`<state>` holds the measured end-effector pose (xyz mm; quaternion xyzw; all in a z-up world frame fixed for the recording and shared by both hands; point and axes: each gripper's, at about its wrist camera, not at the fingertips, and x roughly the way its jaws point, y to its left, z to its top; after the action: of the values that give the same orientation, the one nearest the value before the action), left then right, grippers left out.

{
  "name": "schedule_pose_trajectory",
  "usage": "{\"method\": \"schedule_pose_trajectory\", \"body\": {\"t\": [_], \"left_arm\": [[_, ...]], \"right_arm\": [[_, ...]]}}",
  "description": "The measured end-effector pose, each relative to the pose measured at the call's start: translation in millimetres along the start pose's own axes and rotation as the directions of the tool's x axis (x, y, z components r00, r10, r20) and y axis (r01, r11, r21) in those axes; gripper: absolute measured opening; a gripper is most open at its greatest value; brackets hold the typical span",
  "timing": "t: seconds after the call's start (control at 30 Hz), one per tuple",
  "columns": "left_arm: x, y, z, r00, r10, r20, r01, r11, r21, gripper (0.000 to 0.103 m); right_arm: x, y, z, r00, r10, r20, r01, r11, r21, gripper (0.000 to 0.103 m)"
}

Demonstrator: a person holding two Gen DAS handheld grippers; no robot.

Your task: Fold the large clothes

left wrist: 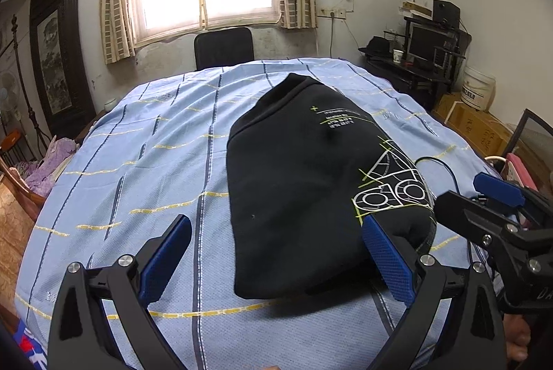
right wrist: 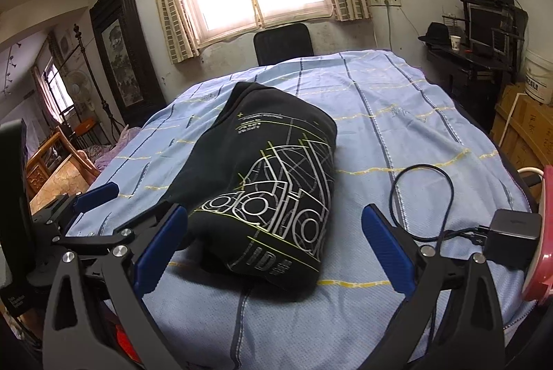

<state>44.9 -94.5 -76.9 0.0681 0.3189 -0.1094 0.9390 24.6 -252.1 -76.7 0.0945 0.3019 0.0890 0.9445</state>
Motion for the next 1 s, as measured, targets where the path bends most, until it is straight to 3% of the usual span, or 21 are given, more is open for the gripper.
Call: {"method": "schedule_pose_trajectory", "body": {"t": [1.0], "left_arm": [[3.6, -5.1, 4.1, 1.0, 0.029, -0.003, -0.029, 1.0, 0.003, 0.099]], "right_arm": [[-4.5, 2.9, -0.5, 1.0, 0.009, 0.003, -0.009, 1.0, -0.012, 0.098]]}}
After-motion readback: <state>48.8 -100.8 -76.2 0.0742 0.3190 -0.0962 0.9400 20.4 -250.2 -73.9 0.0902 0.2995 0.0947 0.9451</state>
